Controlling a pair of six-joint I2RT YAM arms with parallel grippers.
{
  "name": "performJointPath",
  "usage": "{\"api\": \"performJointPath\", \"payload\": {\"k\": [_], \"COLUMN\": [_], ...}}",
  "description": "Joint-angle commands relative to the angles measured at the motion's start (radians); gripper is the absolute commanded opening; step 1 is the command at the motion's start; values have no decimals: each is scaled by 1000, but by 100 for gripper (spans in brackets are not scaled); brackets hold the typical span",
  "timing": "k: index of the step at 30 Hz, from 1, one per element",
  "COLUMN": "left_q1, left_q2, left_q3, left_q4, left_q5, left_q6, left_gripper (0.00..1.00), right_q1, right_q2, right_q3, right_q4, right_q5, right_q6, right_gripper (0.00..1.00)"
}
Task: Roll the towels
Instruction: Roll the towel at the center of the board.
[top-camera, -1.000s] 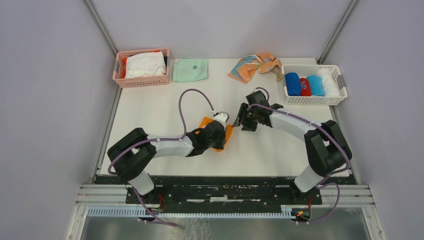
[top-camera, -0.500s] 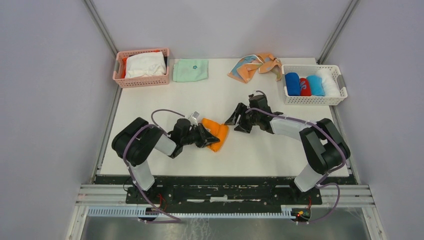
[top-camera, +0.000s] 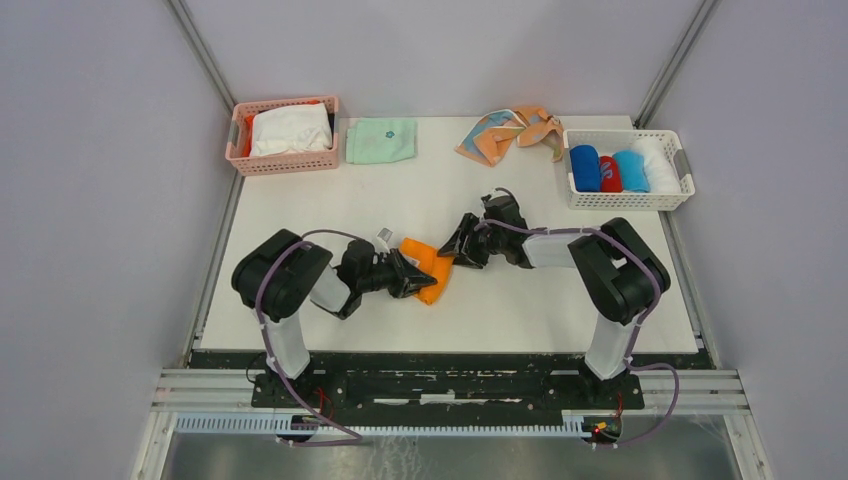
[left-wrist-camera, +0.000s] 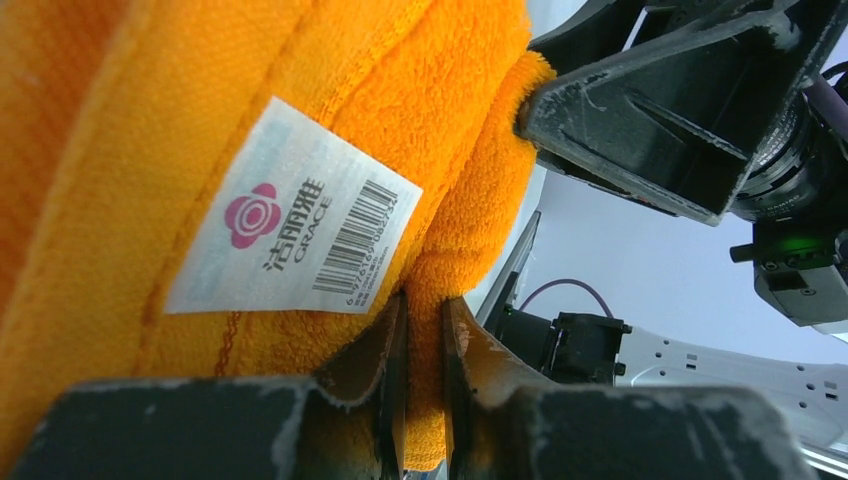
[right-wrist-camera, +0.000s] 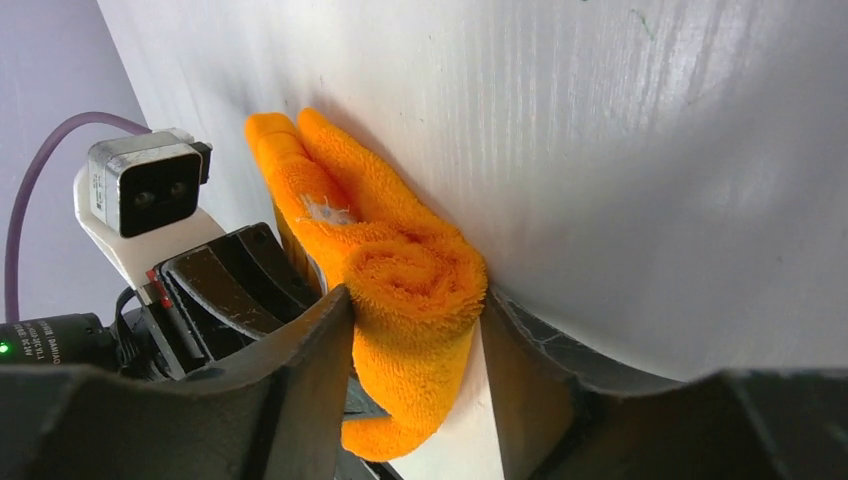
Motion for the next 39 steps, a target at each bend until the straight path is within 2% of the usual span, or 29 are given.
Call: {"api": "performJointPath", "payload": {"k": [1,5,9,12,16,19,21,25,30,34,39], "left_q1": [4,4,1,-24,-161,-315,-417,-600,-786,-852,-876], "left_q2": [19,-29,-161,-296,-479,-545,-556,-495,-315,-167,-40], "left_q3": [2,18,44,83,185,276,320,405,528,603,650], "left_q4": [-137,-242,-444,-628,-895,-1058,-1103,-1146,-1150,-1120,-1087], "left_q5": [-8,-31,-105,-206,-446,-711,-868,-1129,-1419,-1547,-1616], "left_q6": [-8,39,140,230,360,446,506,614,800,955,1066], "left_gripper": [17,26,42,50,56,60,62,64,64,64,64], "right_q1": [16,28,42,60,84,88,89,89,89,89,87], "right_q2": [64,39,11,-1,2,15,24,31,42,43,41], "right_q3": [17,58,114,174,255,288,301,307,313,314,309], "right_q4": [-53,-236,-433,-587,-725,-776,-798,-820,-822,-821,-806], "right_q5": [72,176,297,387,463,473,474,474,450,436,418], "right_q6": [-33,-57,-59,-46,-30,-23,-18,-11,-12,-12,-18], "right_gripper": [55,42,28,25,23,22,21,20,20,20,20]}}
